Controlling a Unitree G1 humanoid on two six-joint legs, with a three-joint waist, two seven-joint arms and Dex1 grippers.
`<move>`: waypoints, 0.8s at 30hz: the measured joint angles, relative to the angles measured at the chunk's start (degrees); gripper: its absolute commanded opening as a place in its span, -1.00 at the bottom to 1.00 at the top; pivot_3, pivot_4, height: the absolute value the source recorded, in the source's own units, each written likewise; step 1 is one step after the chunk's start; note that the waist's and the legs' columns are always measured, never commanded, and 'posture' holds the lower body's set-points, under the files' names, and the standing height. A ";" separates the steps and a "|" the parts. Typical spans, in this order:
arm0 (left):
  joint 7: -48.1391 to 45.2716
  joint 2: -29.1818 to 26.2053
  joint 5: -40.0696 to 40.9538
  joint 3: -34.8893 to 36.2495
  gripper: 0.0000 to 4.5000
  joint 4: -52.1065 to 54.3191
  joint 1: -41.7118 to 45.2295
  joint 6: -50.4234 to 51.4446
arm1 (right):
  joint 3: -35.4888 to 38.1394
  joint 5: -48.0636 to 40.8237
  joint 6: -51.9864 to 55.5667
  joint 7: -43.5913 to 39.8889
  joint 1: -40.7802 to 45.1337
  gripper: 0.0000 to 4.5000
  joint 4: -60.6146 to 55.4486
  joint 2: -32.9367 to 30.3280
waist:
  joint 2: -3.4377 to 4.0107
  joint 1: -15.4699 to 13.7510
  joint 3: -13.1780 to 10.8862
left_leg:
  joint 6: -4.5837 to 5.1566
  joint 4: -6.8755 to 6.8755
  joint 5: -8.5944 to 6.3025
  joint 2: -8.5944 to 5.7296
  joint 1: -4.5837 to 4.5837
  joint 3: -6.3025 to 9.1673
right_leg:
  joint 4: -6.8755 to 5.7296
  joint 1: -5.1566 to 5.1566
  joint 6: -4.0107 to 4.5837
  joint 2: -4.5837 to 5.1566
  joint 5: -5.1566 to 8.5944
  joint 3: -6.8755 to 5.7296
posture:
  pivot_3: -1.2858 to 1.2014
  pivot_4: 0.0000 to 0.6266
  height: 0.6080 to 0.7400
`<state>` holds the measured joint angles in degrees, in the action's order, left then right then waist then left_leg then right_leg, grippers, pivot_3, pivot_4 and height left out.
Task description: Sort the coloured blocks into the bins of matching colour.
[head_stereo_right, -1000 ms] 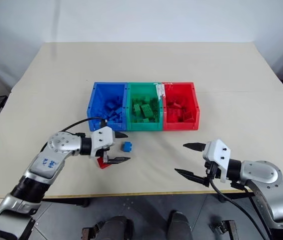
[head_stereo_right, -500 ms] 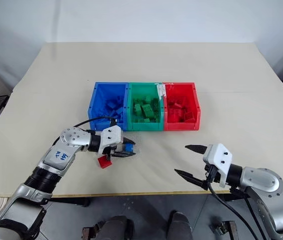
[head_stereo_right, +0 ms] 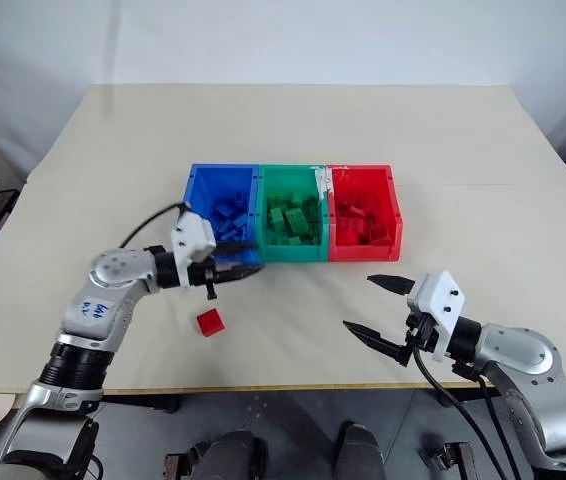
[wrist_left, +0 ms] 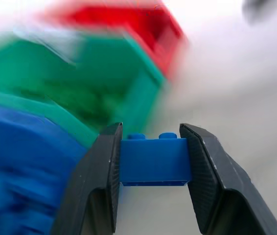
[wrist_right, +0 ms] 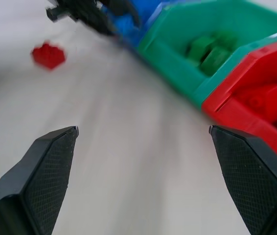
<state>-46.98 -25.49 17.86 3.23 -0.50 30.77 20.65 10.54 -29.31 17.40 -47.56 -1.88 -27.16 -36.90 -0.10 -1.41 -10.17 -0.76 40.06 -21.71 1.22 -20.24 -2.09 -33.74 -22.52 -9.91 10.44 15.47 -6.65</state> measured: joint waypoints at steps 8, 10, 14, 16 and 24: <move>14.38 0.45 -1.91 4.51 -0.19 -4.68 9.75 5.05 | 1.51 0.00 -1.14 7.20 3.27 1.00 -0.04 4.70 | 0.00 -0.16 0.01 | 0.00 -0.02 0.00 -0.06 0.01 -0.01 | 0.04 0.01 -0.06 0.01 -0.03 0.01 | 0.03 -0.52 1.00; 14.80 0.43 -2.71 3.61 0.10 -7.46 10.44 5.43 | 1.41 0.30 -1.16 7.51 3.56 1.00 -0.04 4.70 | 0.01 0.03 0.01 | 0.00 -0.08 0.00 -0.05 0.02 -0.02 | 0.04 -0.01 -0.06 0.00 -0.03 0.00 | 0.03 -0.52 1.00; 13.54 -0.01 -2.90 2.23 0.66 -9.72 10.36 5.80 | 1.17 0.44 -1.18 7.79 3.56 1.00 -0.01 4.70 | 0.00 0.17 0.00 | 0.00 -0.10 0.00 -0.05 -0.02 -0.02 | 0.04 -0.07 -0.06 0.00 -0.03 0.00 | 0.03 -0.52 1.00; 12.47 -1.18 -2.78 2.24 0.96 -9.34 10.27 5.65 | 1.14 0.66 -1.22 7.80 3.57 1.00 -0.01 4.70 | 0.00 0.22 0.00 | 0.00 -0.11 0.00 -0.04 -0.01 -0.03 | 0.04 -0.07 -0.06 0.00 -0.03 0.00 | 0.03 -0.52 1.00; -3.32 -14.95 2.96 11.85 0.98 -4.36 -5.21 -3.25 | -3.73 2.75 -2.92 2.40 6.03 1.00 2.29 2.94 | 0.01 1.67 0.00 | -0.02 -0.25 0.01 0.01 0.03 -0.06 | 0.00 -0.17 -0.05 -0.01 -0.03 -0.01 | 0.03 -0.52 1.00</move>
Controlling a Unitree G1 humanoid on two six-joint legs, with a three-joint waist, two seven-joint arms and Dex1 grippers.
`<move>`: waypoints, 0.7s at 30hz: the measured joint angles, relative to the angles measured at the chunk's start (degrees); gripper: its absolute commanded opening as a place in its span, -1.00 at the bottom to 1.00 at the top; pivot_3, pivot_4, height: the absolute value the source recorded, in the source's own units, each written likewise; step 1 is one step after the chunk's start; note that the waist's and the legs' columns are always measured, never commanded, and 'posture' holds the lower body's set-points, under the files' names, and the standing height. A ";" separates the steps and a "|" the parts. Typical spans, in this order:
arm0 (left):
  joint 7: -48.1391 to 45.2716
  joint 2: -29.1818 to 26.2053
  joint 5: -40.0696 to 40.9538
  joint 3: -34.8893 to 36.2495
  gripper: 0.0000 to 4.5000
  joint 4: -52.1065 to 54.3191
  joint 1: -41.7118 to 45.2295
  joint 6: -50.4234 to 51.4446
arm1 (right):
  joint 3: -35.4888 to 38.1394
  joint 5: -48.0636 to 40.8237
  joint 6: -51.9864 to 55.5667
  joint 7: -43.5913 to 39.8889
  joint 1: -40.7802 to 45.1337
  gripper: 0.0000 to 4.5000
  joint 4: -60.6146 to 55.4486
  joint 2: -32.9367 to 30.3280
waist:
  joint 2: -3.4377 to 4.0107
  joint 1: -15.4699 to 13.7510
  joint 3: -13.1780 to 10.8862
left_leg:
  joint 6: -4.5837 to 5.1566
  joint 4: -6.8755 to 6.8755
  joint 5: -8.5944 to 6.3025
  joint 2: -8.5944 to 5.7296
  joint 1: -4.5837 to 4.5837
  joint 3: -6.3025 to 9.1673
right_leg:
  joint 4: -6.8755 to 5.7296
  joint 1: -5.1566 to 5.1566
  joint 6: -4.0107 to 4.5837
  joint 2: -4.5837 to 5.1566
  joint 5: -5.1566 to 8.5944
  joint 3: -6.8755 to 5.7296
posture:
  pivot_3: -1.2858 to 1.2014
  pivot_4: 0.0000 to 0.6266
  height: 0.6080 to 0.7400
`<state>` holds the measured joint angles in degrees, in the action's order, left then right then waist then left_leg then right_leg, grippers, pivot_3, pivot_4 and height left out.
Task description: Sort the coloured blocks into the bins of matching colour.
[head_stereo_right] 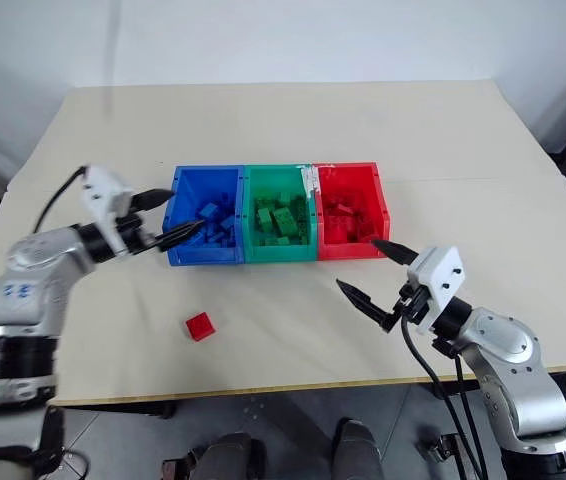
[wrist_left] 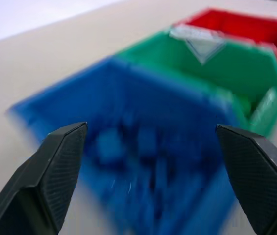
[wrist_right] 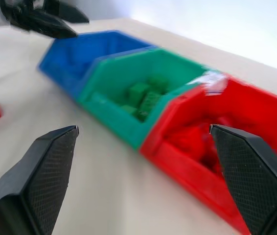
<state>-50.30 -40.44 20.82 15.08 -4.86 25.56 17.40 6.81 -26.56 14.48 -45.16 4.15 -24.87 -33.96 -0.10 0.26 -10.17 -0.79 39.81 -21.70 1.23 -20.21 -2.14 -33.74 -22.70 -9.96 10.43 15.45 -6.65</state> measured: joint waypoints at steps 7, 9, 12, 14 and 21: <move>-12.28 -8.02 2.28 9.74 0.98 -1.75 -19.03 -11.28 | -6.11 0.17 0.08 -10.69 5.64 1.00 2.95 -5.03 | 0.00 -0.34 0.00 | 0.02 0.02 -0.03 0.01 -0.02 -0.01 | 0.07 0.04 0.00 0.01 0.00 -0.01 | 0.03 -0.52 1.00; -15.09 -8.72 2.69 9.98 0.98 -1.97 -24.03 -10.99 | -8.39 0.16 0.56 -13.42 6.88 1.00 3.65 -5.65 | 0.01 -0.26 -0.01 | 0.03 0.03 -0.05 0.02 -0.02 -0.02 | 0.07 0.04 0.01 0.01 0.00 -0.01 | 0.03 -0.52 1.00; -17.03 -9.04 2.83 9.78 0.98 -0.33 -27.94 -10.33 | -10.55 0.16 0.62 -16.04 9.60 1.00 5.85 -5.66 | -0.03 -0.57 -0.03 | 0.05 0.10 -0.06 0.02 -0.06 0.01 | 0.04 0.04 0.01 0.01 0.01 -0.02 | 0.03 -0.52 1.00; -17.15 -9.50 3.34 9.67 0.98 2.69 -28.50 -9.68 | -10.73 0.16 0.52 -16.75 10.78 1.00 6.97 -5.65 | -0.03 -0.80 -0.03 | 0.05 0.12 -0.08 0.02 -0.06 0.00 | 0.05 0.04 0.01 0.02 0.01 -0.01 | 0.03 -0.52 1.00; -13.37 -10.63 3.70 2.91 0.98 18.32 -31.06 1.91 | -8.91 -0.57 -0.03 -20.32 7.75 1.00 7.25 -7.97 | -0.03 -0.91 -0.03 | 0.04 0.11 -0.16 0.02 -0.05 -0.03 | 0.03 0.03 0.01 0.01 0.00 -0.02 | 0.03 -0.52 1.00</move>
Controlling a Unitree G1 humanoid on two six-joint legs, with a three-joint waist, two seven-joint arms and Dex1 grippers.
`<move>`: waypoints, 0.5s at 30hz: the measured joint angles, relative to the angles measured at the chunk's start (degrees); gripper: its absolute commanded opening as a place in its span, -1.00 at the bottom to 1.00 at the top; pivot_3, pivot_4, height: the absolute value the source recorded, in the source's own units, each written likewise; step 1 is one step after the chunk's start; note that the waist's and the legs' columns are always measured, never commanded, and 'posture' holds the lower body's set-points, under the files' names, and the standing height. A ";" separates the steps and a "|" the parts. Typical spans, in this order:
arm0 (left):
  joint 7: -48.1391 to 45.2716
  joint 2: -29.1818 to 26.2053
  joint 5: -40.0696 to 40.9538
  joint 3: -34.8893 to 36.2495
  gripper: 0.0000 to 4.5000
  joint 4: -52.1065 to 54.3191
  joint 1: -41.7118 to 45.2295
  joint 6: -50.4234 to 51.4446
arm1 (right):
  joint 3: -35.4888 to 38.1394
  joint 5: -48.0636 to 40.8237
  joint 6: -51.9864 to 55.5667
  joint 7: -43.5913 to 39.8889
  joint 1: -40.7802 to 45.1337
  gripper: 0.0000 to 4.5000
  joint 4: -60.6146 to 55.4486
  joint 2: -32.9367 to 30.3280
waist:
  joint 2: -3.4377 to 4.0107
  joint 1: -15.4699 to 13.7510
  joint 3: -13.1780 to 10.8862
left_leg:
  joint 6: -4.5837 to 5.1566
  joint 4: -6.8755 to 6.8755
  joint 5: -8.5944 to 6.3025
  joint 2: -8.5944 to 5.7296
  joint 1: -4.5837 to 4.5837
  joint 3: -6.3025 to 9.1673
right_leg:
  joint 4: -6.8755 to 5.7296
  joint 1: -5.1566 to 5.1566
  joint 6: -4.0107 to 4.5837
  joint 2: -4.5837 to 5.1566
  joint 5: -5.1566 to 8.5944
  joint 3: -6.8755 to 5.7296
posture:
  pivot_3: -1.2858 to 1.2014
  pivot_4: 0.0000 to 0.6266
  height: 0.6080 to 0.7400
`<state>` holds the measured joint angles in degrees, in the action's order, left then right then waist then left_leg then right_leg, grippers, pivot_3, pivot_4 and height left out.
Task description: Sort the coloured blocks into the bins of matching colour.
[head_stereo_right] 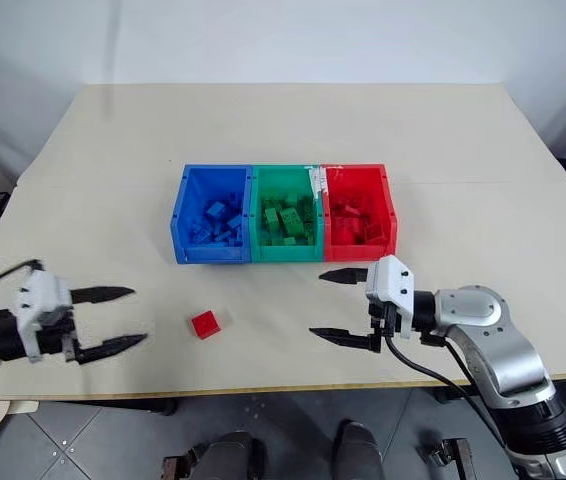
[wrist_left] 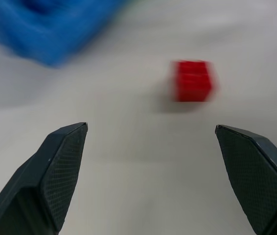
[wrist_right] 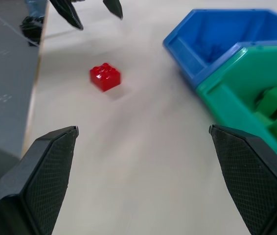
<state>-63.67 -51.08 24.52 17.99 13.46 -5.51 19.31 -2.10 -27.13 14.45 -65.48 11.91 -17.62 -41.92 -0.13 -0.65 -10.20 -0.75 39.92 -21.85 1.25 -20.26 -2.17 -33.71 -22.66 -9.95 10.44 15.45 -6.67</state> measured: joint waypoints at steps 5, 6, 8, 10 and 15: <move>9.78 0.91 -1.76 -8.23 0.98 10.77 2.01 12.53 | 2.47 0.19 -1.87 -3.08 -3.64 1.00 0.24 -3.29 | 0.00 -0.47 0.00 | 0.01 0.05 -0.01 0.01 0.03 -0.03 | -0.02 0.02 0.01 -0.01 0.01 0.04 | 0.03 -0.52 1.00; 11.97 1.34 -2.63 -9.78 0.98 11.90 2.95 14.04 | 2.49 0.25 -2.00 -3.02 -3.64 1.00 0.31 -3.28 | 0.01 -0.44 0.00 | 0.00 0.05 -0.01 0.02 0.06 -0.03 | -0.04 0.02 0.03 -0.02 0.01 0.05 | 0.03 -0.52 1.00; 14.81 1.59 -4.48 -12.42 0.98 13.55 3.61 15.56 | 2.54 0.47 -2.06 -2.76 -3.73 1.00 0.35 -3.28 | 0.02 -0.34 0.01 | 0.00 0.04 -0.01 0.04 0.07 -0.06 | -0.04 0.02 0.04 -0.03 0.01 0.06 | 0.03 -0.52 1.00; 16.90 2.58 -5.36 -13.95 0.80 14.01 4.20 16.91 | 2.55 0.75 -2.04 -2.37 -4.01 1.00 0.37 -3.28 | 0.02 -0.45 0.01 | -0.01 0.04 -0.01 0.04 0.05 -0.06 | -0.02 0.01 0.04 -0.03 0.01 0.05 | 0.03 -0.52 1.00; 18.04 2.64 -7.86 -15.72 0.16 13.86 4.73 15.00 | 2.58 0.94 -1.98 -2.49 -5.25 1.00 0.36 -3.83 | 0.03 -0.77 0.02 | -0.01 0.07 -0.01 0.03 0.05 -0.08 | 0.07 0.07 0.04 -0.03 0.01 0.05 | 0.03 -0.52 1.00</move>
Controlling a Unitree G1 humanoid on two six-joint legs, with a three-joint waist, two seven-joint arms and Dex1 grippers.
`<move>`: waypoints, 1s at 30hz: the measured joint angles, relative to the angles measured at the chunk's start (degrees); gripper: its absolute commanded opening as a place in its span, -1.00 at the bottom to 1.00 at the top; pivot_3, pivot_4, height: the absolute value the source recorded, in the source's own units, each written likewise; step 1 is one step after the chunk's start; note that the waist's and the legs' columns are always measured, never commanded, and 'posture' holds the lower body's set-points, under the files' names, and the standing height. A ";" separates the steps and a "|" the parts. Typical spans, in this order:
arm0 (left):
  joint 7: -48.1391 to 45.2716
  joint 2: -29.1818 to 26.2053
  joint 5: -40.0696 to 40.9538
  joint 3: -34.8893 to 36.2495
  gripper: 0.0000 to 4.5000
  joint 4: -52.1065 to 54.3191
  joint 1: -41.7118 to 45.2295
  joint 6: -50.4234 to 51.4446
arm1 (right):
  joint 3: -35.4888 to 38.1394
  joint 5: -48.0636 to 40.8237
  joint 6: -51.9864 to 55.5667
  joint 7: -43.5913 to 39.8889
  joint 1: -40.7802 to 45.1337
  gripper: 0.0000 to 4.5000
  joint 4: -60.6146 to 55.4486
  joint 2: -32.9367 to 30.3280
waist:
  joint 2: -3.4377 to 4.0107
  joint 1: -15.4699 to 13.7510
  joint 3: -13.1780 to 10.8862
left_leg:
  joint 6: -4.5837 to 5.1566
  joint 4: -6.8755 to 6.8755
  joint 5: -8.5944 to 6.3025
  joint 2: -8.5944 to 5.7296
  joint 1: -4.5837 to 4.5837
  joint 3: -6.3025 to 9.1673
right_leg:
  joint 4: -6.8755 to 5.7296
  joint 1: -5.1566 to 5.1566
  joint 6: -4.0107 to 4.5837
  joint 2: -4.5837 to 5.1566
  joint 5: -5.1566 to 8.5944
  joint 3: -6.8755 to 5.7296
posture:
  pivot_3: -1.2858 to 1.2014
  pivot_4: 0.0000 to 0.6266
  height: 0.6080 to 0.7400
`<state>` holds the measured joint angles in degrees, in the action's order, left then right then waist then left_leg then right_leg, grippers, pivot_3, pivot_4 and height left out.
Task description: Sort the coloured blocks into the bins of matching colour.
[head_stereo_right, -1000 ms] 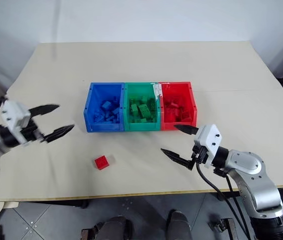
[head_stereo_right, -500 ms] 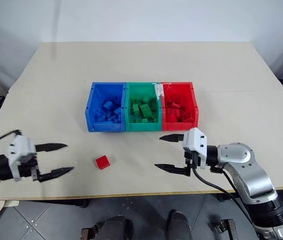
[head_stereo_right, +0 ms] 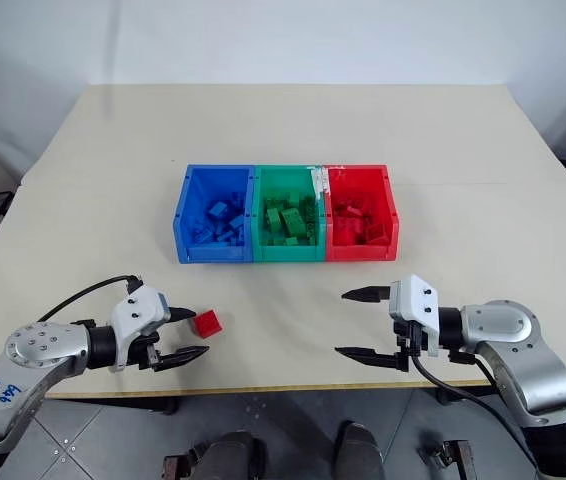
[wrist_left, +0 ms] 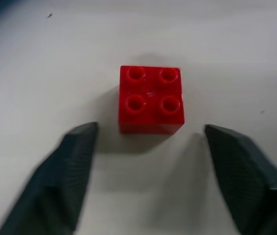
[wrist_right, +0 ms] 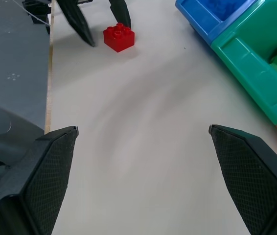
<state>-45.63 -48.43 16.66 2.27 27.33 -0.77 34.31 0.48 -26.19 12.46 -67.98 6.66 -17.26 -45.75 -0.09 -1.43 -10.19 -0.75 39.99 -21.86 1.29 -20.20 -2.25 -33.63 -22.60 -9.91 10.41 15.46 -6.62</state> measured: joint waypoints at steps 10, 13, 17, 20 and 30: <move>-0.36 5.04 0.73 -1.60 -0.36 -3.51 3.84 -1.51 | 2.04 0.34 0.54 1.70 -3.52 1.00 -0.73 -0.54 | 0.01 -0.09 0.00 | 0.00 0.05 0.00 -0.01 -0.01 0.02 | -0.02 0.02 0.00 0.00 0.00 -0.02 | 0.03 -0.52 1.00; -0.92 5.69 1.20 -0.95 -0.36 -3.86 5.74 -3.36 | 3.65 0.28 1.52 3.61 -6.11 1.00 -1.85 -0.53 | 0.01 -0.05 0.01 | 0.00 0.05 0.00 -0.01 -0.02 0.00 | 0.00 0.02 0.00 0.01 0.00 -0.01 | 0.03 -0.52 1.00; -2.10 8.29 3.40 -0.70 -0.36 -4.93 9.96 -5.00 | 7.31 -0.94 3.07 7.72 -8.49 1.00 -4.44 0.77 | 0.00 -0.21 0.01 | 0.00 0.09 0.00 -0.01 -0.03 0.03 | -0.02 0.02 0.00 0.00 0.00 -0.03 | 0.03 -0.52 1.00; -1.08 14.78 2.52 -3.53 -0.36 -10.64 21.93 -6.88 | 13.04 -2.06 3.77 13.91 -13.67 1.00 -7.54 4.89 | -0.02 -1.69 0.02 | 0.00 0.21 0.01 -0.06 -0.03 0.11 | -0.01 0.13 -0.01 0.01 -0.01 -0.07 | 0.03 -0.52 1.00; 2.70 37.39 -7.89 -14.58 -0.36 -48.47 54.45 -23.38 | 24.08 -1.58 2.44 32.58 -22.27 1.00 -17.12 17.10 | -0.07 -0.71 0.08 | 0.08 -0.01 -0.01 -0.17 -0.02 -0.14 | 0.15 0.04 -0.09 0.04 -0.08 0.03 | 0.03 -0.52 1.00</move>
<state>-42.92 -11.05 8.77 -12.31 -21.15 53.68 10.93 24.55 -27.78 14.90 -35.39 -15.61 -34.38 -28.65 -0.16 -2.14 -10.11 -0.67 39.97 -21.87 1.12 -20.22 -2.39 -33.48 -22.56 -10.00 10.46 15.38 -6.59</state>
